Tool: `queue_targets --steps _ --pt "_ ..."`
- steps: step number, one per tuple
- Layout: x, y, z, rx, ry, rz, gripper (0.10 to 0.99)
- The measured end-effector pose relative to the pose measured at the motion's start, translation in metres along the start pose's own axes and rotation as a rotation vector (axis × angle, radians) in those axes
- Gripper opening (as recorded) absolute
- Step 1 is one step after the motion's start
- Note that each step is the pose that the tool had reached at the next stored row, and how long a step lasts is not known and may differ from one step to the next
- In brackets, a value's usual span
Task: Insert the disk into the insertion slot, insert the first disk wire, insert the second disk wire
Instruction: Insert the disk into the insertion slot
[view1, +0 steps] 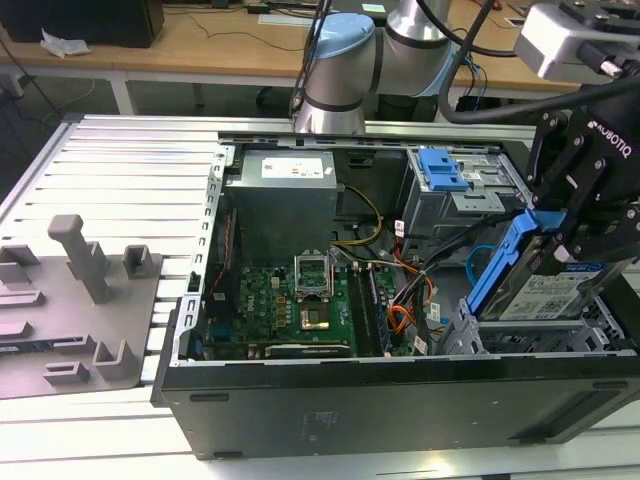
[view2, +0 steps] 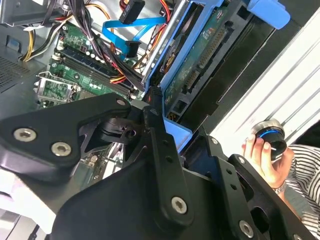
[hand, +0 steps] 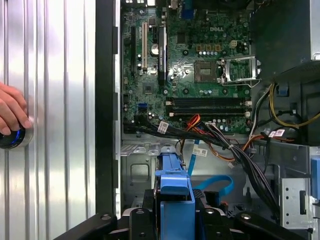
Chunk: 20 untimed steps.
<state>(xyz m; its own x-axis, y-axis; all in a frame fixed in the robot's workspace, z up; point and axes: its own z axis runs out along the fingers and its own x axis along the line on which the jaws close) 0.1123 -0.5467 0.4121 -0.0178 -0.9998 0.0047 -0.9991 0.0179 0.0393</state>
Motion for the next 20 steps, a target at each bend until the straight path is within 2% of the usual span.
queue_targets --steps 7,10,17,18,20 --pt "0.0000 -0.0002 0.0054 0.000 0.0000 0.000 0.369" --pt "0.0000 -0.0004 0.0108 0.000 0.0001 0.000 0.369" --pt "0.0000 -0.0004 0.0110 0.000 0.0002 0.000 0.376" --pt "0.0000 -0.0004 0.0111 0.000 0.0001 0.000 0.443" --pt "-0.0001 -0.0005 0.0112 0.000 -0.0001 0.000 0.443"
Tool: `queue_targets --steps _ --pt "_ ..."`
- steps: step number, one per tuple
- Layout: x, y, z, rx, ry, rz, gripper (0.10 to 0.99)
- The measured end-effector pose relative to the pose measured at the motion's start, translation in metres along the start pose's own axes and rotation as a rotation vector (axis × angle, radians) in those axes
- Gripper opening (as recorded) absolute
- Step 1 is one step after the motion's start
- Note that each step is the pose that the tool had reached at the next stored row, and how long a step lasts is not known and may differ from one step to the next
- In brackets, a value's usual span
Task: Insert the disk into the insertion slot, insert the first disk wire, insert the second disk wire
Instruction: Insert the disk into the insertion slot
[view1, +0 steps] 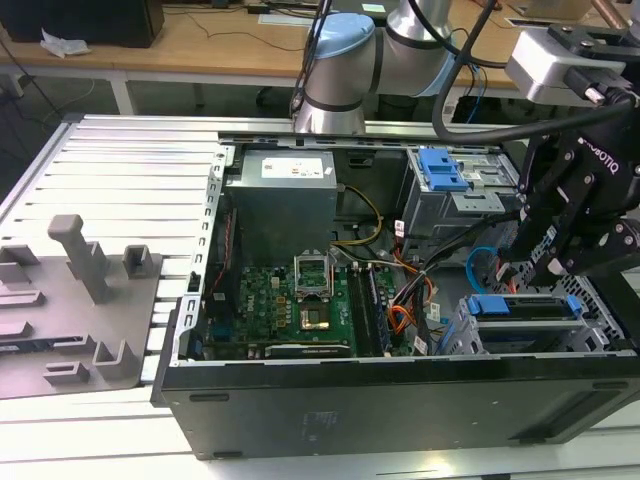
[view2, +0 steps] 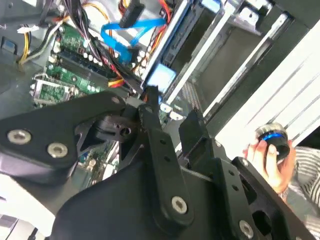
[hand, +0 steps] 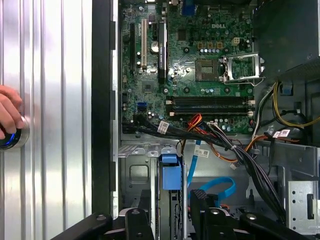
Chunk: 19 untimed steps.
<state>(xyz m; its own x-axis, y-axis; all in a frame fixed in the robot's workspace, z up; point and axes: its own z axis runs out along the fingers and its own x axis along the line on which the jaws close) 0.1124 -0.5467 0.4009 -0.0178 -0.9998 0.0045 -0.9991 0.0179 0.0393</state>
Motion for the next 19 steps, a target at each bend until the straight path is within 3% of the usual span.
queue_targets --steps 4,7,8,14,17,19 --pt "0.0000 0.0000 0.0000 0.000 0.0002 0.000 0.427" --pt "0.0000 0.0000 0.0000 0.000 0.0002 0.000 0.239" --pt "0.0000 0.0000 0.0001 0.000 0.0001 0.000 0.118" --pt "0.0000 0.0000 0.0001 0.000 0.0002 0.000 0.106" --pt "-0.0004 -0.0072 0.0001 -0.001 -0.0001 0.000 0.106" --pt "-0.0004 -0.0077 0.0011 -0.001 0.0001 0.000 0.106"
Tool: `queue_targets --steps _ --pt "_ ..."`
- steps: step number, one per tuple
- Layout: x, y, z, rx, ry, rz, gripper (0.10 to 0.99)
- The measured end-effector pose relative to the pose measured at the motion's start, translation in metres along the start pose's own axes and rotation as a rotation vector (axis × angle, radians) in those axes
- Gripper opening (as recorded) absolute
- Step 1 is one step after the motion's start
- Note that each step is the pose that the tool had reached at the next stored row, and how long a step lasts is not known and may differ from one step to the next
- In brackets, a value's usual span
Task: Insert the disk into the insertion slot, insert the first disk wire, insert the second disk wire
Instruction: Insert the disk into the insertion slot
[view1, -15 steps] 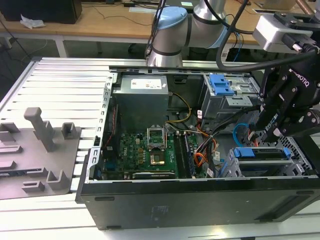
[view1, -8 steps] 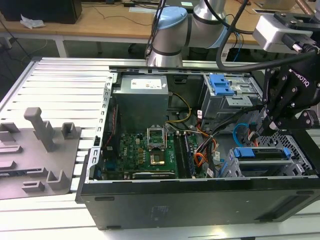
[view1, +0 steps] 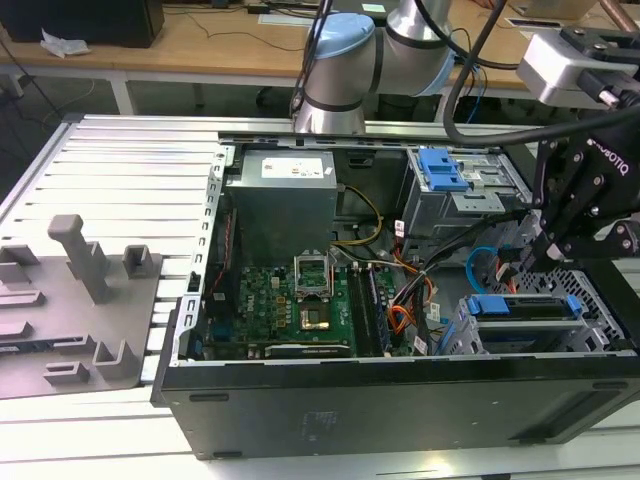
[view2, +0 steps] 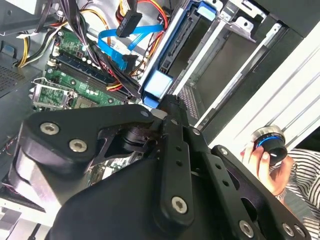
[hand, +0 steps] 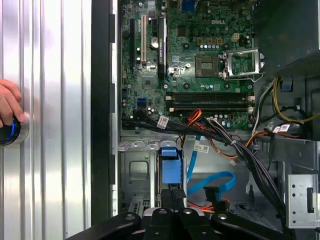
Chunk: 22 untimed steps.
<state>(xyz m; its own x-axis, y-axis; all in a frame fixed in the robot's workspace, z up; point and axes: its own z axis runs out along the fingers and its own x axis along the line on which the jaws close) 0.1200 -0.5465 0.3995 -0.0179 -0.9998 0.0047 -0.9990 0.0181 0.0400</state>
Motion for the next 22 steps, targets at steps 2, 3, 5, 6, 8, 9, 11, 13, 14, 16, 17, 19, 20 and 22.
queue_targets --steps 2,3,5,6,8,9,11,13,14,16,17,19,20,22 --pt "0.0000 -0.0005 0.0035 0.000 -0.0001 0.000 0.106" --pt "-0.0001 -0.0006 0.0066 0.000 -0.0002 0.000 0.106" --pt "-0.0001 -0.0008 0.0109 0.000 0.0000 0.000 0.106" --pt "-0.0001 -0.0008 0.0124 0.000 -0.0001 0.000 0.106" --pt "-0.0001 -0.0009 0.0161 0.000 0.0000 0.000 0.106" --pt "-0.0001 -0.0011 0.0185 0.000 0.0000 0.000 0.106" --pt "-0.0001 -0.0012 0.0226 0.000 -0.0001 0.000 0.106" --pt "-0.0002 -0.0014 0.0259 0.000 -0.0001 0.000 0.106" --pt "-0.0002 -0.0014 0.0270 0.000 0.0003 0.000 0.106" --pt "-0.0001 -0.0015 0.0273 0.000 0.0000 0.000 0.106" --pt "-0.0002 -0.0016 0.0273 0.000 0.0000 0.000 0.106" --pt "-0.0002 -0.0017 0.0273 0.000 0.0000 0.000 0.106" --pt "-0.0002 -0.0017 0.0273 0.000 0.0000 0.000 0.106" --pt "-0.0002 -0.0017 0.0273 0.000 0.0000 0.000 0.106"
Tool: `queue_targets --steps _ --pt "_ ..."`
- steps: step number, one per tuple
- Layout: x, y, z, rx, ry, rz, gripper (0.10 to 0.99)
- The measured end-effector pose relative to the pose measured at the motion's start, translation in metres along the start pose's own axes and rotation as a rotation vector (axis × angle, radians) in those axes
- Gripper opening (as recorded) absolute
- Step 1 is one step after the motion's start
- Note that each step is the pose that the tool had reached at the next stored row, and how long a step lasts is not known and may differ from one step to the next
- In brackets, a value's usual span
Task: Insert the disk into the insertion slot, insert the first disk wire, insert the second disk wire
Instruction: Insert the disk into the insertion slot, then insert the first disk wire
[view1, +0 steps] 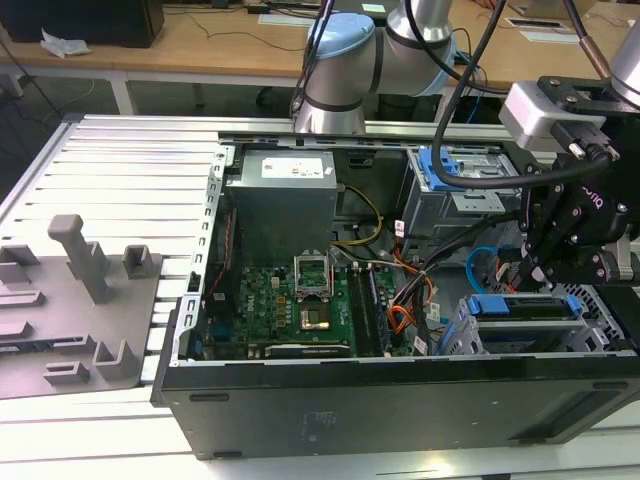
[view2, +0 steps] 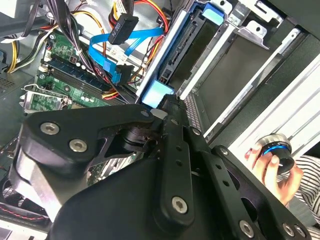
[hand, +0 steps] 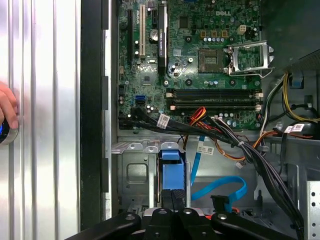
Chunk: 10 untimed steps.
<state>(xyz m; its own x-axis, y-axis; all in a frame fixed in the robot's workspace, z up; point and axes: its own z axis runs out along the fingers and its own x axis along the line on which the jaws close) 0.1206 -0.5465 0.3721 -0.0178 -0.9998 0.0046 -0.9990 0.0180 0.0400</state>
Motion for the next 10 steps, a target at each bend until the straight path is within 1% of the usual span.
queue_targets --steps 7,10 --pt "0.0000 -0.0001 -0.0001 0.000 0.0000 0.000 0.106" --pt "0.0000 0.0001 -0.0056 0.000 0.0001 0.000 0.106"
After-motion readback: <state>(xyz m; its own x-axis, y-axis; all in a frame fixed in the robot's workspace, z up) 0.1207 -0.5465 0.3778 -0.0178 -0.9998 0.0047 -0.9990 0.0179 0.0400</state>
